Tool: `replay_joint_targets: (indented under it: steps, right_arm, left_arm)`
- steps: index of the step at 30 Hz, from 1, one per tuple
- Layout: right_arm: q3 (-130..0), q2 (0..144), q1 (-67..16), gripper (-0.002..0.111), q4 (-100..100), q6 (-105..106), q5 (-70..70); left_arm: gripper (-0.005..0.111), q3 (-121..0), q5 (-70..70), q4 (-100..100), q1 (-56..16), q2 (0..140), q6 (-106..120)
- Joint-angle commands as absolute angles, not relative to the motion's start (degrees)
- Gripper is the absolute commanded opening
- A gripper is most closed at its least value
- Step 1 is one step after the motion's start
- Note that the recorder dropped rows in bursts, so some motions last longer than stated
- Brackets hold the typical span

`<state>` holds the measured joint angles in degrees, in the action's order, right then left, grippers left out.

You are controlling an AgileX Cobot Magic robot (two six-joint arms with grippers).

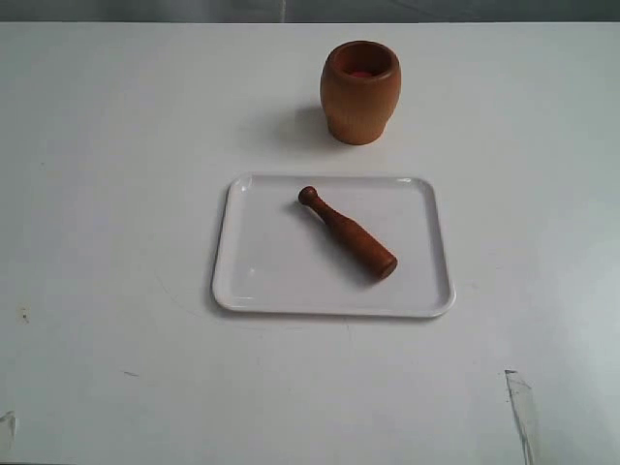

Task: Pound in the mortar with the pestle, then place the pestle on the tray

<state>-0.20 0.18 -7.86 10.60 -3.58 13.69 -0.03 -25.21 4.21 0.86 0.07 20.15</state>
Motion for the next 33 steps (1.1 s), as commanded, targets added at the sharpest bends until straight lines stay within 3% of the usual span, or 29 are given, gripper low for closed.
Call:
replay_joint_targets:
  steps: [1, 33]
  right_arm:
    - [0.0, 0.0, -7.4, 0.000, 10.0, -3.8, 13.9]
    - [0.0, 0.0, -7.4, 0.000, 10.0, -9.4, 14.2]
  left_arm:
    - [0.000, 0.0, -25.0, 3.8, 0.4, 0.0, 19.7]
    - [0.000, 0.0, -25.0, 3.8, 0.4, 0.0, 19.7]
